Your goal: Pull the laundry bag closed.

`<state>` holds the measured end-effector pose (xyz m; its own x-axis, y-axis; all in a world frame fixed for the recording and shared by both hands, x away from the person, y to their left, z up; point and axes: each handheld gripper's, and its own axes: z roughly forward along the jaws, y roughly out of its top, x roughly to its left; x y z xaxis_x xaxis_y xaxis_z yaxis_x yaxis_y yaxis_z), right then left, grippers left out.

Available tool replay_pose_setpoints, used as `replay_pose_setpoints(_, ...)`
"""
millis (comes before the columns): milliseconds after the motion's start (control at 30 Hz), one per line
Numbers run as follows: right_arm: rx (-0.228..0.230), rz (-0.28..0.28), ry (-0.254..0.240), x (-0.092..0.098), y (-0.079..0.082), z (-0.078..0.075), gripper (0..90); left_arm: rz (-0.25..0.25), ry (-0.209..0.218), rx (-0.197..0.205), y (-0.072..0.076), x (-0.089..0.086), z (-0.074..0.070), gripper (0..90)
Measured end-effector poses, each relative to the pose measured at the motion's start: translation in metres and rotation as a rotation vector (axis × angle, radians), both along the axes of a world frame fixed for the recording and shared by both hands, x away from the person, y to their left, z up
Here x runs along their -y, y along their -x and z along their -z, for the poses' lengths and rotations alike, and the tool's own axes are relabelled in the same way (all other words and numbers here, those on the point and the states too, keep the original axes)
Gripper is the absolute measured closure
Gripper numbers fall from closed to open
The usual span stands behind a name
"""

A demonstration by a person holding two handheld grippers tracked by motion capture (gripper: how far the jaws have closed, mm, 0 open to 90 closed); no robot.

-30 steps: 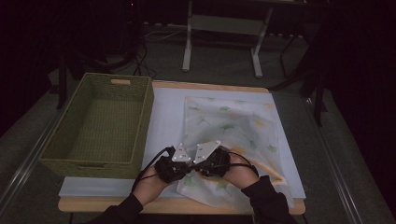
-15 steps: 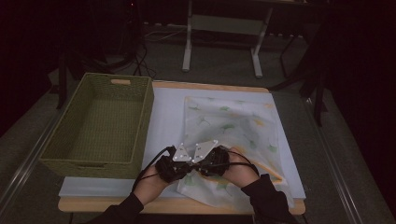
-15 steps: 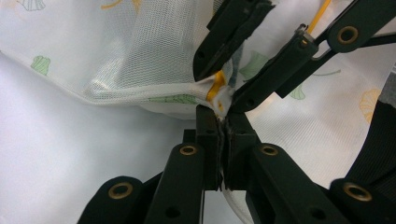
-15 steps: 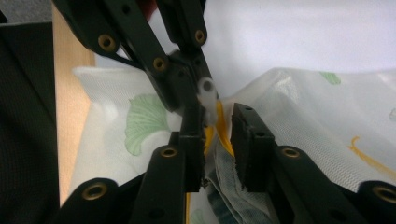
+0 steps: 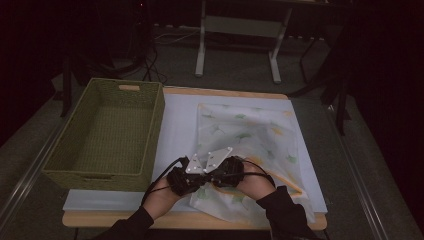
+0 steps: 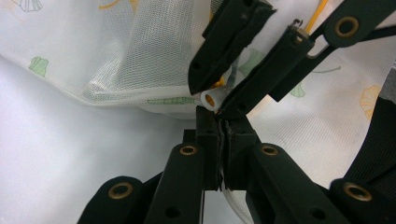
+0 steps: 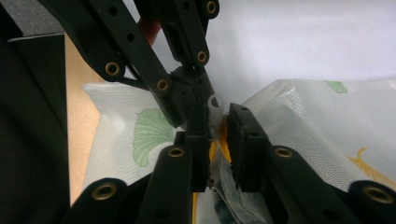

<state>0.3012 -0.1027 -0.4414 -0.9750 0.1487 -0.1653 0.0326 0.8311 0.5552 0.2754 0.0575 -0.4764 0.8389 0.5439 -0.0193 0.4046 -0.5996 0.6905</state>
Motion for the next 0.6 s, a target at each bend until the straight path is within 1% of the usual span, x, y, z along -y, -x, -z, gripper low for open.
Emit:
replay_pose_setpoints(33, 0.003, -0.002, -0.006, -0.0001, 0.0009, -0.0007, 81.8, 0.001, 0.002, 0.001, 0.0003, 0.0003, 0.0001, 87.4)
replay_pose_setpoints(100, 0.004, -0.008, -0.001, -0.0009, 0.0010, -0.0011, 82.9, 0.000, 0.004, -0.001, 0.0005, 0.0005, 0.0007, 87.4)
replay_pose_setpoints(200, -0.005, -0.011, 0.006, -0.0009, 0.0007, -0.0014, 83.1, 0.002, 0.000, 0.003, 0.0010, 0.0008, 0.0007, 87.4)
replay_pose_setpoints(267, -0.008, -0.008, 0.004, -0.0002, 0.0005, -0.0018, 83.1, -0.001, 0.005, 0.001, 0.0008, 0.0004, 0.0007, 87.3)
replay_pose_setpoints(333, -0.007, -0.008, -0.003, 0.0000, 0.0003, -0.0019, 83.9, -0.001, 0.000, -0.001, 0.0002, -0.0005, 0.0002, 87.3)
replay_pose_setpoints(367, -0.004, -0.002, -0.010, 0.0007, 0.0011, -0.0025, 84.1, -0.001, 0.013, -0.010, -0.0006, -0.0018, -0.0003, 87.3)
replay_pose_setpoints(467, 0.002, 0.000, -0.019, 0.0018, 0.0020, -0.0029, 84.3, -0.005, 0.003, -0.004, 0.0002, -0.0011, -0.0004, 87.3)
replay_pose_setpoints(533, 0.005, -0.005, -0.018, 0.0020, 0.0023, -0.0027, 84.3, -0.008, 0.009, -0.007, 0.0002, -0.0018, -0.0001, 87.3)
replay_pose_setpoints(600, -0.009, -0.001, -0.029, 0.0033, 0.0019, -0.0024, 84.3, -0.008, 0.012, -0.003, 0.0007, -0.0019, -0.0003, 87.3)
